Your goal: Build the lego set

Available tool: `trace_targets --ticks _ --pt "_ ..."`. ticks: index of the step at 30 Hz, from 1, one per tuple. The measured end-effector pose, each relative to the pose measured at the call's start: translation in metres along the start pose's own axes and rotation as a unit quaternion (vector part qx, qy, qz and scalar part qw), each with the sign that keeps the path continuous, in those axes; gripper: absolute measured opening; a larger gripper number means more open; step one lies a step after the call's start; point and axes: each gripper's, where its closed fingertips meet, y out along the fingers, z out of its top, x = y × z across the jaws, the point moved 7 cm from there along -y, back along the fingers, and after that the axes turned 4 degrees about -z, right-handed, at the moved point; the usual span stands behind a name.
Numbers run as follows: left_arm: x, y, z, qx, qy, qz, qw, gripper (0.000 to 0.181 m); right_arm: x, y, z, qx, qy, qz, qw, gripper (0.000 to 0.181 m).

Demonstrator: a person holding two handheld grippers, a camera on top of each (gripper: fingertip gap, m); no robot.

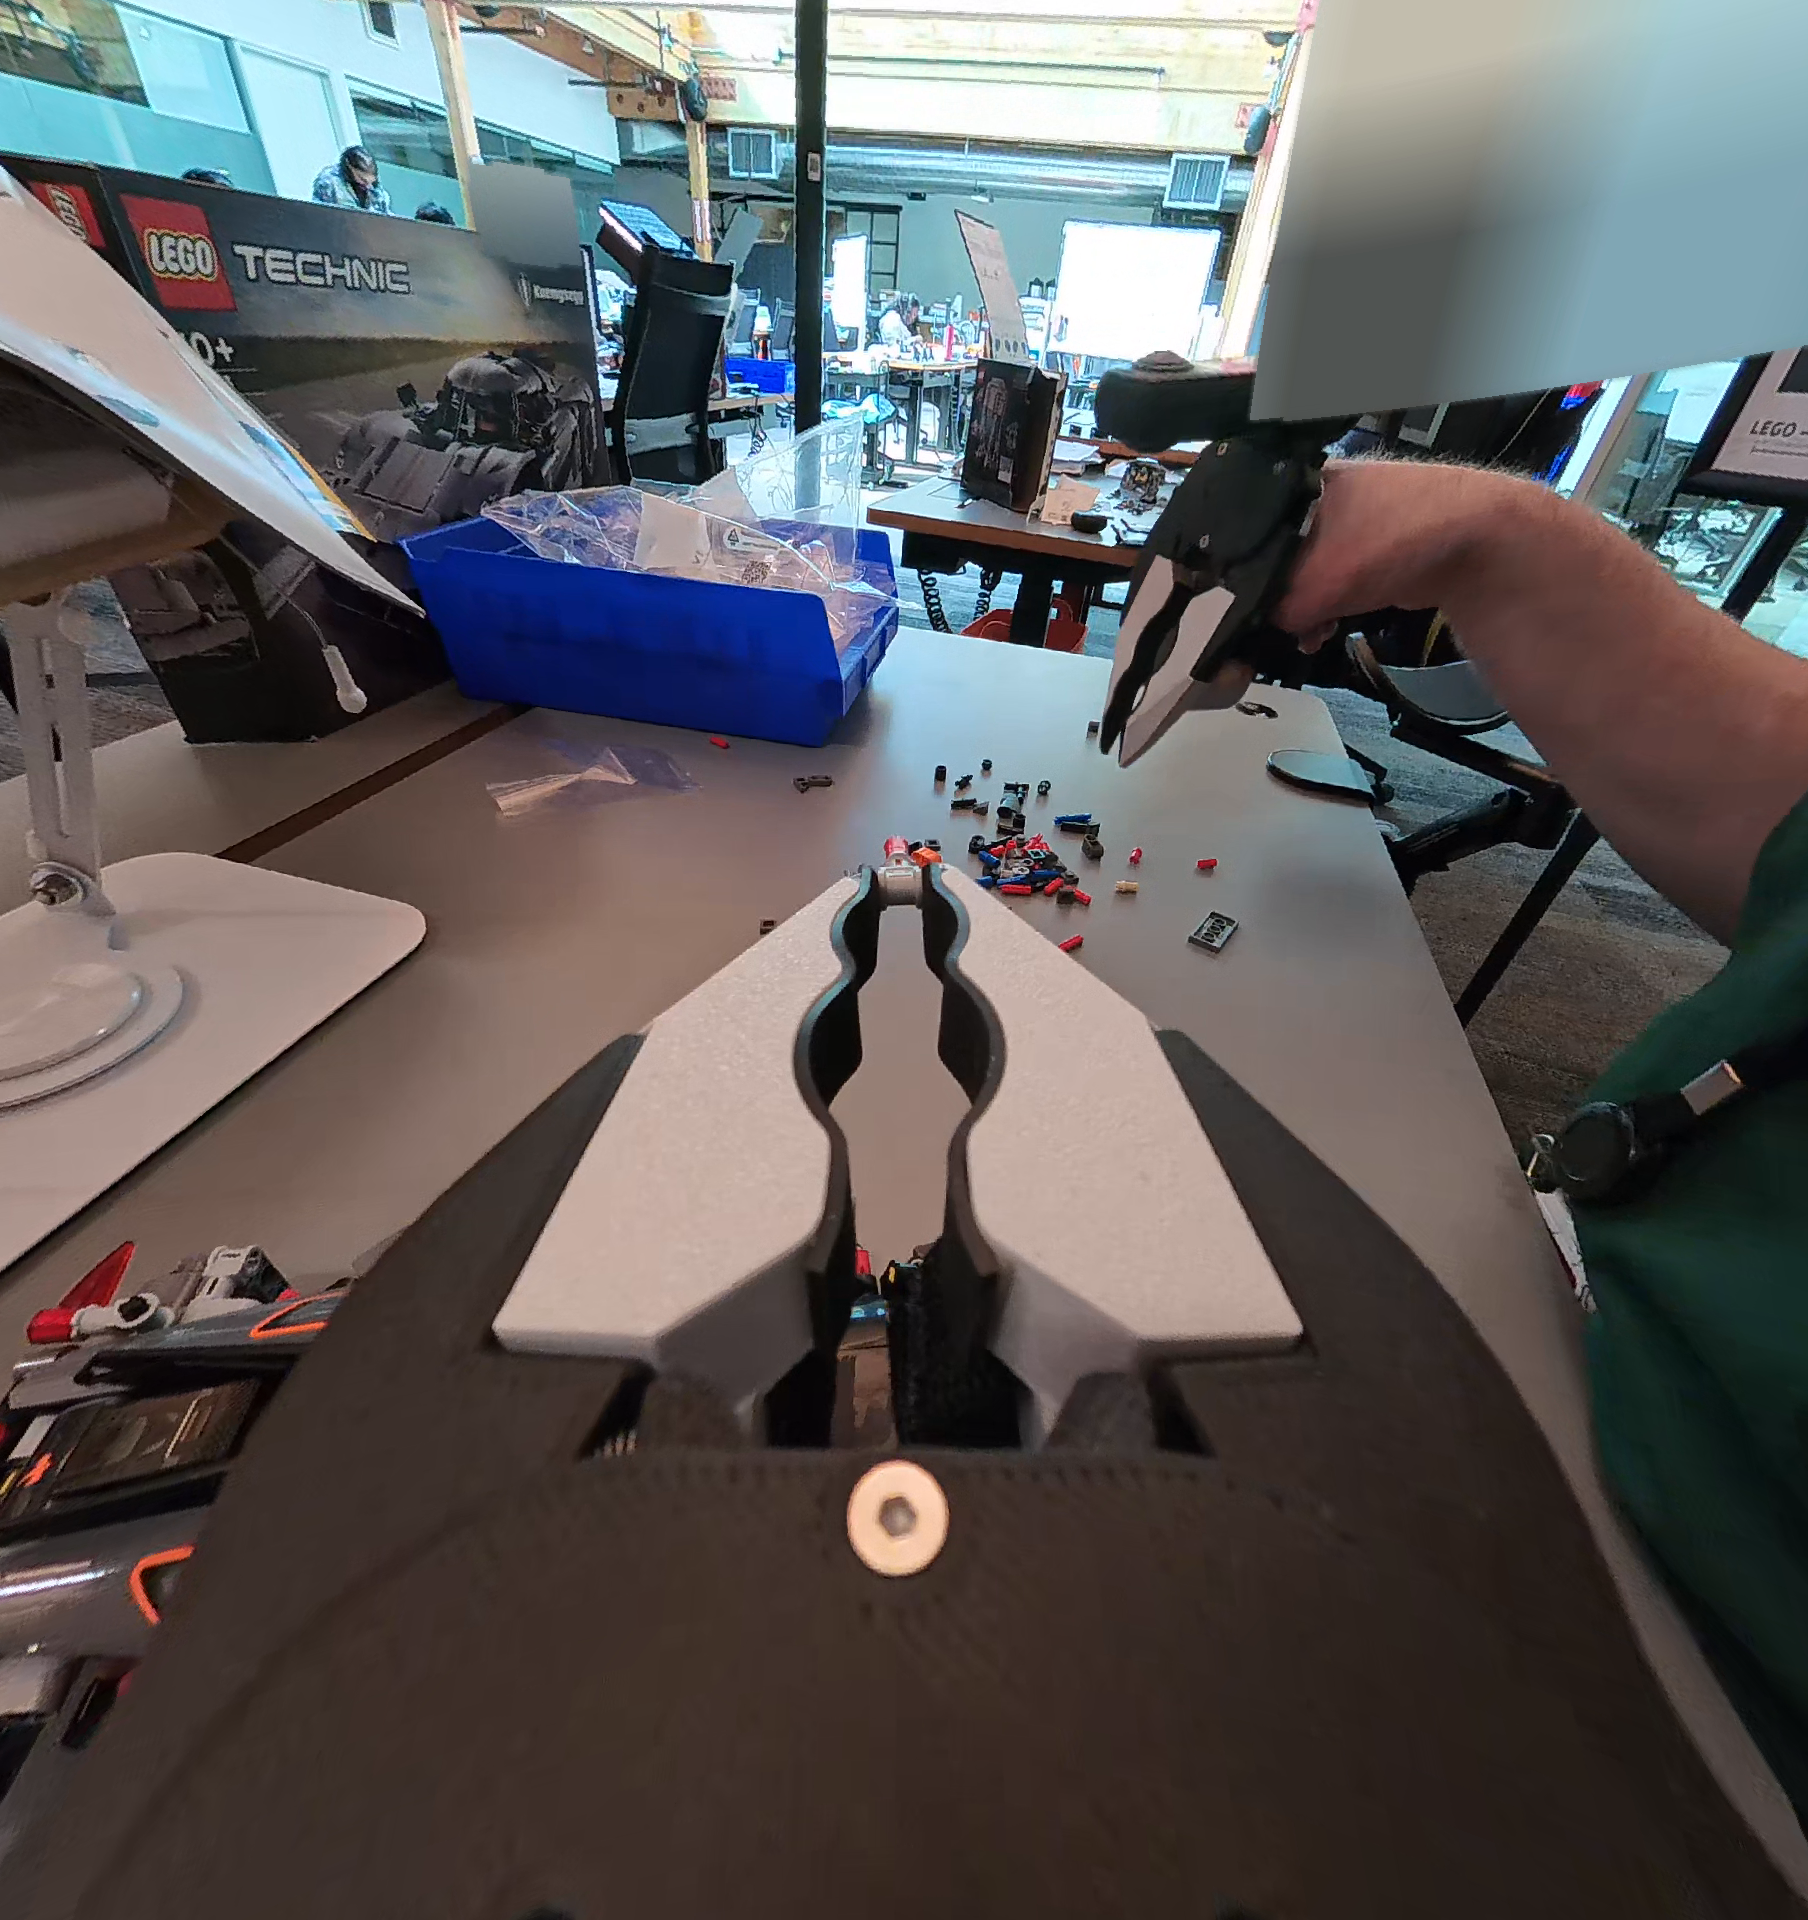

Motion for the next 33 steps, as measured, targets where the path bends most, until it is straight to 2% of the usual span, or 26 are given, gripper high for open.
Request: trace_targets --ticks 11,14,19,24,33 --pt "0.000 0.003 -0.002 -0.004 -0.002 -0.001 1.000 0.005 -0.032 0.015 0.022 0.039 -0.053 0.054 0.996 0.014" --pt "-0.001 0.002 -0.002 -0.003 -0.002 0.001 1.000 0.005 -0.020 0.015 0.023 0.042 -0.035 0.024 0.998 0.013" --pt "-0.001 0.001 -0.002 -0.002 -0.003 0.001 1.000 0.005 0.011 -0.006 0.025 0.077 0.014 -0.046 0.996 0.014" --pt "-0.002 0.002 -0.003 -0.004 -0.003 0.002 1.000 0.005 0.026 -0.018 0.026 0.099 0.033 -0.074 0.992 0.016" --pt "-0.003 0.003 -0.005 -0.007 -0.006 0.002 1.000 0.005 0.044 -0.025 0.019 0.096 0.065 -0.114 0.987 0.018"
